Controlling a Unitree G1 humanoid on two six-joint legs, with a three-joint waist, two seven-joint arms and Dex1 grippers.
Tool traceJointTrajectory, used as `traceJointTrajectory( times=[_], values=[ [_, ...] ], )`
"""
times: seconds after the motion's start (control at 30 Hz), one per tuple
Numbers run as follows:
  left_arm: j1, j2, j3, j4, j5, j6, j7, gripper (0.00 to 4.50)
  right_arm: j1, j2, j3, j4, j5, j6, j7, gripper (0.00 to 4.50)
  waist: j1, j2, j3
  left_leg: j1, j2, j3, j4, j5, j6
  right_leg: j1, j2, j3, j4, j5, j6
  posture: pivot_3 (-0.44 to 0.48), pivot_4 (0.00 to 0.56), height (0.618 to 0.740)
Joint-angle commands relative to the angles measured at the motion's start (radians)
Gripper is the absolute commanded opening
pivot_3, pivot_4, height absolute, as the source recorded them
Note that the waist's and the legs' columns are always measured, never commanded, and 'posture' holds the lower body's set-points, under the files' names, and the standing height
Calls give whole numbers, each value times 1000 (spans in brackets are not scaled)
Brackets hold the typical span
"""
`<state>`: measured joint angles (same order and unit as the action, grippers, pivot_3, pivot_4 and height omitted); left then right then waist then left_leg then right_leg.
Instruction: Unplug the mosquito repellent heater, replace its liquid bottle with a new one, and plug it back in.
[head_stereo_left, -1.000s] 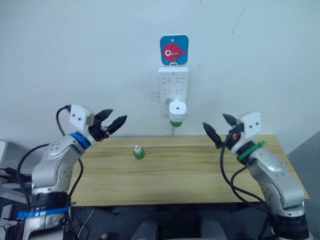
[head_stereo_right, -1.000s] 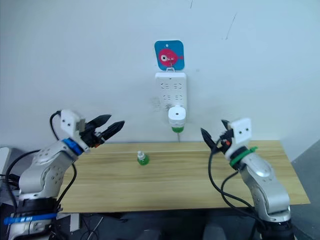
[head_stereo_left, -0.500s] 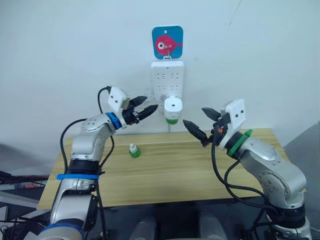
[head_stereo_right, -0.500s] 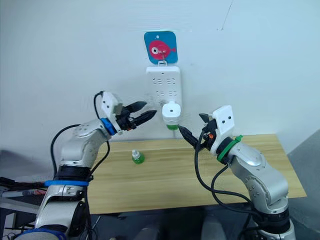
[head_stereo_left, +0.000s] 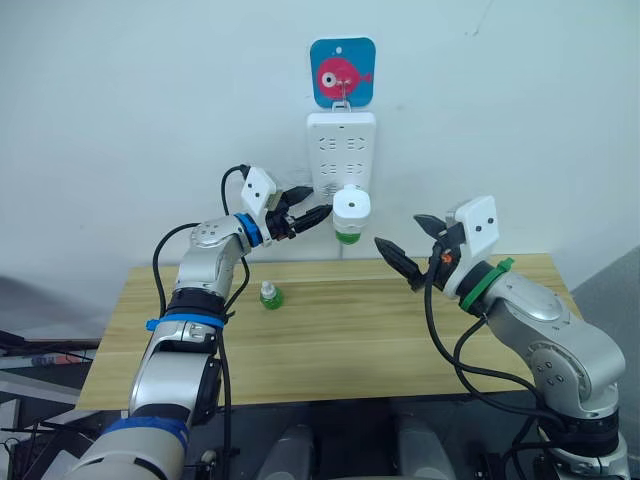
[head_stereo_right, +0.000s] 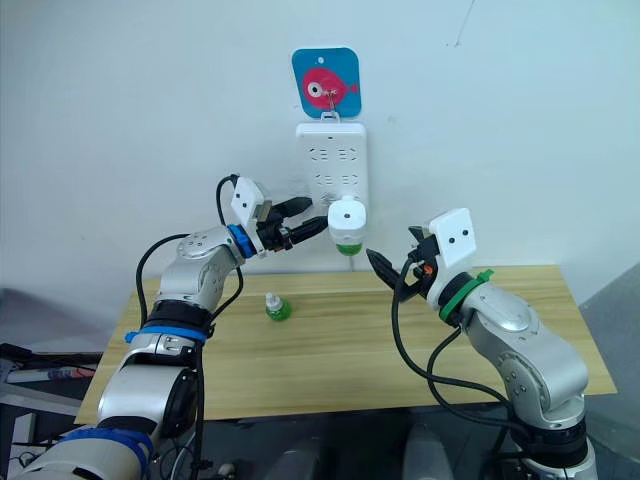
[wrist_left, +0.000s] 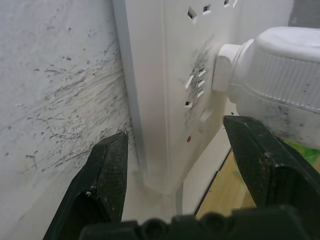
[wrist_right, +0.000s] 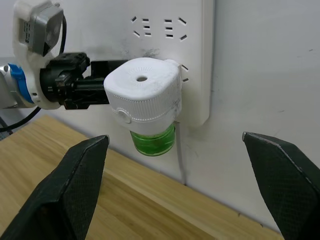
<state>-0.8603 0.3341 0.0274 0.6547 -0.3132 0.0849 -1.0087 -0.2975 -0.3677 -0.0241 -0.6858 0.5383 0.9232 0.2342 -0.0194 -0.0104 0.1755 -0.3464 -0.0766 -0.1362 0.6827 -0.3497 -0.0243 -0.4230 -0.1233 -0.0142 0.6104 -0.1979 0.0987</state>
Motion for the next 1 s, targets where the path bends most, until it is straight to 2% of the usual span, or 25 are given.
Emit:
traceJointTrajectory(
  times=[0.03, 0.1, 0.2, 0.37, 0.83, 1.0],
  values=[
    [-32, -4, -13, -66, -18, -20, -77, 3338, 18, 9, -13, -44, 5, -13, -13, 4500, -11, 0, 1, 0, 0, 0, -1, 0, 0, -1, 0, 0, 0, 0, 0, -92, 209, 740],
    [-23, -1, -13, -89, -22, -10, -106, 3338, 36, 15, -5, -40, -6, -20, -20, 4500, -19, 1, 1, 0, 0, 0, -2, 0, 0, -2, 0, 1, 0, 0, 0, -92, 212, 740],
    [-2, 8, -8, -141, -37, 32, -138, 2812, 59, 22, 8, -42, -31, -27, -41, 4500, -27, 1, 7, 0, 1, 0, -3, 0, 0, -3, 0, 2, 0, 0, 0, -92, 210, 740],
    [18, 23, -7, -205, -49, 96, -147, 1394, 42, 48, 49, -33, -91, -46, -86, 4500, -35, 1, 10, 0, 1, 0, -2, 0, 0, -3, 0, 3, 0, 0, 0, -91, 209, 740],
    [21, 2, -7, -239, -41, 130, -83, 1368, -134, 175, 186, 21, -213, -26, -173, 4500, -37, 2, 11, -1, 1, 1, -2, 0, 0, -7, 0, 4, 1, 0, 0, -80, 211, 740],
    [22, 3, -6, -239, -38, 127, -76, 1368, -155, 206, 186, 49, -243, -30, -186, 4500, -34, 1, 12, -3, 0, 0, -3, 0, 0, -8, 0, 3, 1, 0, 0, -73, 216, 740]
  ],
)
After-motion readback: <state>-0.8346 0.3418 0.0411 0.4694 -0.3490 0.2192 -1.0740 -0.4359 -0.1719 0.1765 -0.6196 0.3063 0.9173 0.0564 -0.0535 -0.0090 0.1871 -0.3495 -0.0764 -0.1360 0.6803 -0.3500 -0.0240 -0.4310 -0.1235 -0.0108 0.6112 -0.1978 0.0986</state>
